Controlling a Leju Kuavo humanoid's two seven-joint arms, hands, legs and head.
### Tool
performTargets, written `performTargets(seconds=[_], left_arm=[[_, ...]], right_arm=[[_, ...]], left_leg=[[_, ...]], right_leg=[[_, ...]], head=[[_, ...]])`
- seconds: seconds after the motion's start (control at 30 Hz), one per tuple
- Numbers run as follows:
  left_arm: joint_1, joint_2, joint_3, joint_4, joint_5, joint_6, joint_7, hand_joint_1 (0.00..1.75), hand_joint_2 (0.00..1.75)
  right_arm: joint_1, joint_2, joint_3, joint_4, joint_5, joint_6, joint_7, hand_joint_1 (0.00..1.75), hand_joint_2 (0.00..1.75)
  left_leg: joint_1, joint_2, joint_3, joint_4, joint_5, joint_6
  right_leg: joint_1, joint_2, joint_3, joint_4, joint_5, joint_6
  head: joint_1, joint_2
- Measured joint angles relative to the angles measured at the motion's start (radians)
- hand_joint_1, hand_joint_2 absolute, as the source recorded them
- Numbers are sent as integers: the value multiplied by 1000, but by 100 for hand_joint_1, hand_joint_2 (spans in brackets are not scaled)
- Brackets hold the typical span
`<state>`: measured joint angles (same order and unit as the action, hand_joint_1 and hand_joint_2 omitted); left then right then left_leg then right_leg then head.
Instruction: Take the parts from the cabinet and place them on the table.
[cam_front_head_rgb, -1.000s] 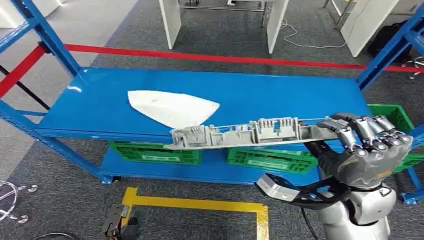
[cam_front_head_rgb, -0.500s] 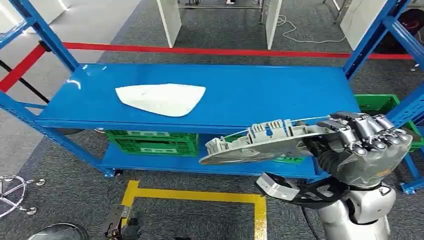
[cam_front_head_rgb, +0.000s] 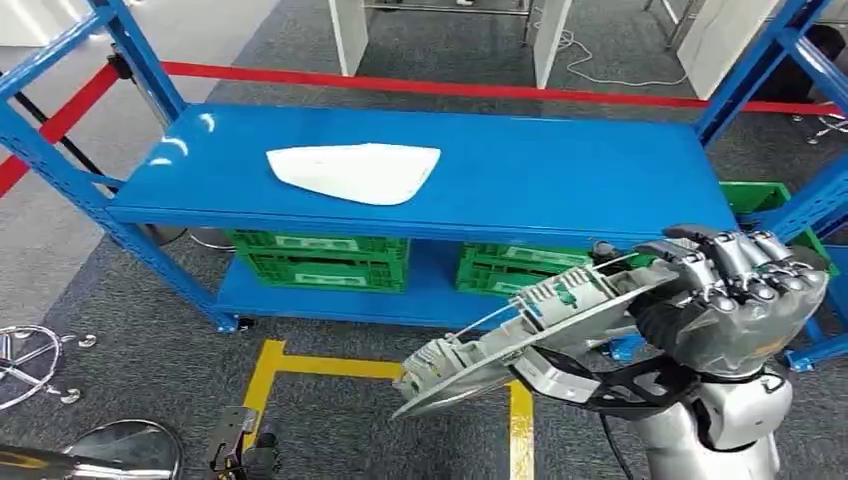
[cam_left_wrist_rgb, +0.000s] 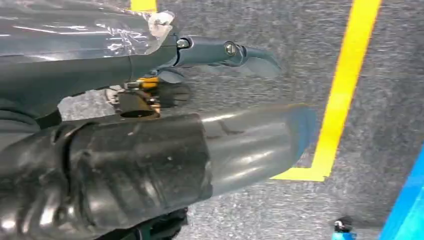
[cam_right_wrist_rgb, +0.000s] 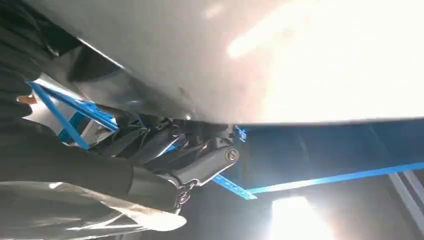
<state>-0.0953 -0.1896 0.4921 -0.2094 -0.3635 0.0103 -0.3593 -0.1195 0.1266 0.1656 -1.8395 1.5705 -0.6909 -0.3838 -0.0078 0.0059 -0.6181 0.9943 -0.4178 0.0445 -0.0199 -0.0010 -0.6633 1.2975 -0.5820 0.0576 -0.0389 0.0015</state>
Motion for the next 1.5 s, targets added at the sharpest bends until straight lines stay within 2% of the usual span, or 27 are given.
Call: performTargets(seconds=[0.07, 0.13, 0.23, 0.27, 0.3, 0.33, 0.4, 0.43, 0.47, 0.53, 0.6, 0.63, 0.77, 0.8, 0.83, 0.9, 0.93, 0.97, 1.03, 1.1, 1.13, 1.23, 1.3, 1.33, 1.43, 1.47, 1.5], left_arm=[[0, 0, 0, 0, 0, 0, 0, 0, 0], [0, -1, 0, 0, 0, 0, 0, 0, 0], [3, 0, 0, 0, 0, 0, 0, 0, 0], [5, 0, 0, 0, 0, 1, 0, 0, 0], [7, 0, 0, 0, 0, 1, 0, 0, 0], [7, 0, 0, 0, 0, 1, 0, 0, 0], [5, 0, 0, 0, 0, 2, 0, 0, 0], [5, 1, 0, 0, 1, 3, 0, 0, 0], [6, 1, 0, 0, 1, 7, 0, 0, 0], [5, 1, 0, 0, 0, 18, 0, 0, 0], [4, 2, 0, 0, -1, 25, 0, 0, 0], [1, 1, 0, 0, -1, 26, 0, 0, 0], [2, 1, 0, 0, -2, 30, 0, 0, 0], [2, 0, 0, 0, -4, 28, -1, 0, 0], [1, 0, 0, 0, -6, 24, -4, 0, 0], [1, 0, 0, 0, -13, 19, -8, 0, 0], [2, 0, 0, 0, -13, 19, -10, 0, 0], [2, 0, 0, 0, -13, 18, -10, 0, 0], [2, 0, 0, 0, -13, 16, -10, 0, 0], [1, 0, 0, 0, -13, 16, -10, 0, 0], [1, -1, 0, 0, -13, 16, -11, 0, 0], [2, -2, 0, 0, -12, 14, -11, 0, 0], [1, 1, 0, 0, -13, 14, -11, 0, 0], [0, 0, 0, 0, -13, 14, -11, 0, 0], [2, 3, 0, 0, -12, 14, -11, 0, 0], [3, 3, 0, 0, -12, 14, -11, 0, 0], [4, 3, 0, 0, -13, 13, -11, 0, 0]], right_arm=[[-2, 0, 0, 0, 0, 0, 0, 175, 175], [-5, 0, 1, -2, 0, 0, 0, 175, 175], [-3, 0, 2, -6, 0, 0, 8, 175, 175], [-2, 0, 2, -8, 0, 0, 13, 175, 175], [-5, 2, 4, -10, 0, 0, 20, 175, 175], [-7, 4, 6, -11, 0, 0, 25, 175, 175], [-6, 5, 10, -13, 0, 0, 31, 175, 175], [-5, 5, 11, -13, 0, 0, 35, 175, 175], [-4, 5, 13, -13, 0, 0, 39, 175, 175], [-4, 5, 17, -16, 0, 0, 43, 175, 175], [-5, 5, 20, -22, 0, 0, 49, 175, 175], [-5, 6, 20, -27, 0, 0, 51, 3, 175], [-9, 8, 24, -29, 0, 0, 56, 0, 175], [-8, 8, 24, -33, 0, 0, 60, 0, 175], [-9, 8, 26, -44, 0, 0, 65, 0, 175], [-10, 8, 29, -61, 0, 0, 79, 0, 175], [-9, 8, 29, -64, 0, 0, 85, 0, 175], [-7, 8, 30, -67, 0, 0, 91, 0, 175], [-6, 8, 35, -77, 0, 0, 95, 0, 175], [-9, 8, 43, -89, 0, 0, 102, 0, 175], [-11, 8, 45, -93, 0, 0, 106, 0, 175], [-13, 8, 50, -106, 0, 0, 112, 0, 175], [-15, 8, 53, -116, 0, 0, 113, 0, 175], [-17, 9, 54, -117, 0, 0, 114, 0, 175], [-16, 9, 56, -118, 0, 0, 114, 0, 175], [-16, 9, 58, -118, 0, 0, 117, 0, 175], [-15, 9, 58, -118, 0, 0, 122, 0, 175]], left_leg=[[1, 0, -29, 7, 19, -6], [-4, -2, -46, 19, 34, -16], [1, -2, -50, 8, 68, -34], [0, -3, -55, 5, 72, -39], [3, -4, -64, 18, 29, -47], [6, -4, -75, 66, -39, -51], [12, -4, -103, 216, -141, -61], [13, -4, -112, 282, -156, -65], [16, -4, -108, 311, -144, -67], [20, -4, -43, 238, -85, -67], [21, -4, 67, 67, -49, -65], [17, -8, 105, 14, -76, -61], [14, -9, 99, -14, -78, -38], [18, -7, 98, -18, -73, -27], [16, -7, 93, -18, -70, -19], [10, -6, 84, -17, -63, -8], [6, -5, 78, -16, -60, -4], [2, -5, 74, -13, -58, -2], [-6, -6, 68, -8, -57, 0], [-10, -7, 69, -4, -57, 0], [-15, -7, 65, -3, -56, -3], [-13, -2, 47, 5, -47, -16], [-15, -5, 44, 13, -58, -24], [-14, -7, 32, 43, -86, -35], [3, -6, -58, 269, -201, -56], [7, -6, -77, 317, -212, -61], [11, -6, -69, 309, -196, -65]], right_leg=[[0, -1, 108, -142, 65, -4], [5, 1, 224, -311, 18, -11], [11, 3, 194, -312, 23, -28], [3, -2, 187, -326, 37, -38], [2, -6, 187, -324, 52, -48], [2, -5, 175, -324, 62, -58], [2, -5, 147, -322, 83, -58], [2, -6, 134, -320, 92, -57], [1, -7, 121, -318, 99, -54], [-1, -7, 100, -312, 111, -48], [-3, -5, 89, -311, 121, -39], [0, -6, 80, -309, 125, -32], [-1, -4, 72, -309, 144, -7], [-3, -3, 59, -298, 127, -3], [-3, -3, 38, -253, 86, -2], [0, -3, -28, -87, 6, -1], [1, -2, -58, -14, -20, -1], [2, -3, -69, 16, -22, -4], [7, -2, -20, -60, 32, -16], [19, -2, 83, -242, 108, -39], [21, -4, 105, -271, 92, -51], [25, -1, 105, -292, 94, -52], [10, -6, 109, -308, 106, -56], [10, -6, 108, -310, 109, -58], [10, -8, 97, -307, 115, -62], [10, -8, 92, -305, 117, -61], [9, -8, 88, -301, 118, -60]], head=[[0, 0], [0, 0], [-2, 0], [-1, 0], [0, 0], [-4, 0], [-5, 0], [-6, 0], [-6, 0], [-6, 0], [-6, 0], [-6, 0], [-4, 0], [-4, 0], [-1, 0], [1, 0], [2, 0], [1, 0], [1, 0], [2, 0], [-2, 0], [0, 0], [2, 0], [-5, 0], [-8, 0], [-9, 0], [-9, 0]])
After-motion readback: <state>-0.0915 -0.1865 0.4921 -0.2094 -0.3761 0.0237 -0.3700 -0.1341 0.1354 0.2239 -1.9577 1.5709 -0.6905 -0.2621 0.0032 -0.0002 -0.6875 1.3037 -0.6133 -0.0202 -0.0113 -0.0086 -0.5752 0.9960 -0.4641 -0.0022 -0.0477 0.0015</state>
